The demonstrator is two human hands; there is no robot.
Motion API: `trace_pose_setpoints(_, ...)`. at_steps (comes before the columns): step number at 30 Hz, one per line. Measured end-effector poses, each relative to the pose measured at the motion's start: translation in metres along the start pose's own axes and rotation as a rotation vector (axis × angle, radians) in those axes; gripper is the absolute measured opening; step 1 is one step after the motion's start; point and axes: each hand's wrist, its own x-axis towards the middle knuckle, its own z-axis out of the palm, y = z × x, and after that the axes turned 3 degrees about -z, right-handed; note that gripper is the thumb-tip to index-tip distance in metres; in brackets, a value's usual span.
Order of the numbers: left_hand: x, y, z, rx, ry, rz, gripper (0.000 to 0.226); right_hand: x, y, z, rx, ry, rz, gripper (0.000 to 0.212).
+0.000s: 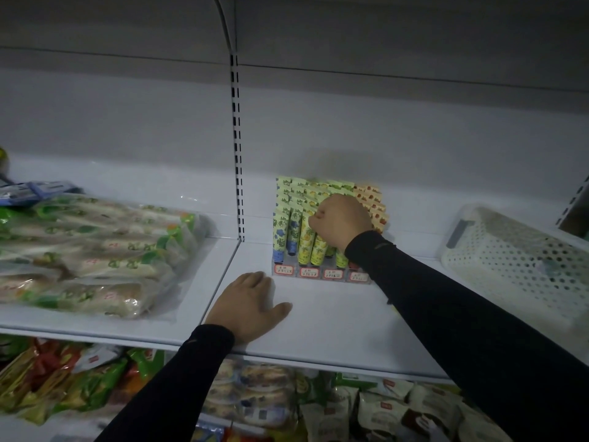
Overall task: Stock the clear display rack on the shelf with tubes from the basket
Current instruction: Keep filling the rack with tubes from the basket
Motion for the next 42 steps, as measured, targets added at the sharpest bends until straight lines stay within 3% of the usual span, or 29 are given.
trace_pose_setpoints(11, 0.004, -0.005, 0.008, -0.012, 0.043, 0.008, 0.068, 0.005, -0.003, 0.000, -0.053, -0.018, 0.018, 0.042)
trace_pose_setpoints(17, 0.003, -0.002, 0.005, -0.007, 0.039, 0.003, 0.089, 0.005, -0.004, 0.001, -0.082, -0.015, 0.008, 0.042)
trace_pose_setpoints(26, 0.002, -0.001, 0.004, -0.002, 0.034, -0.003, 0.065, 0.001, 0.001, 0.001, -0.043, -0.006, -0.038, 0.038)
trace_pose_setpoints(32, 0.003, -0.003, 0.006, -0.002, 0.042, 0.011, 0.064, -0.001, 0.007, 0.000, 0.046, 0.044, -0.078, 0.052)
trace_pose_setpoints(38, 0.001, -0.002, 0.003, -0.028, 0.025, 0.005, 0.079, -0.003, 0.013, -0.009, 0.115, 0.132, -0.078, 0.054)
trace_pose_setpoints(42, 0.003, -0.003, 0.003, -0.001, 0.013, 0.012, 0.067, -0.011, 0.024, -0.023, 0.169, 0.200, -0.087, 0.048)
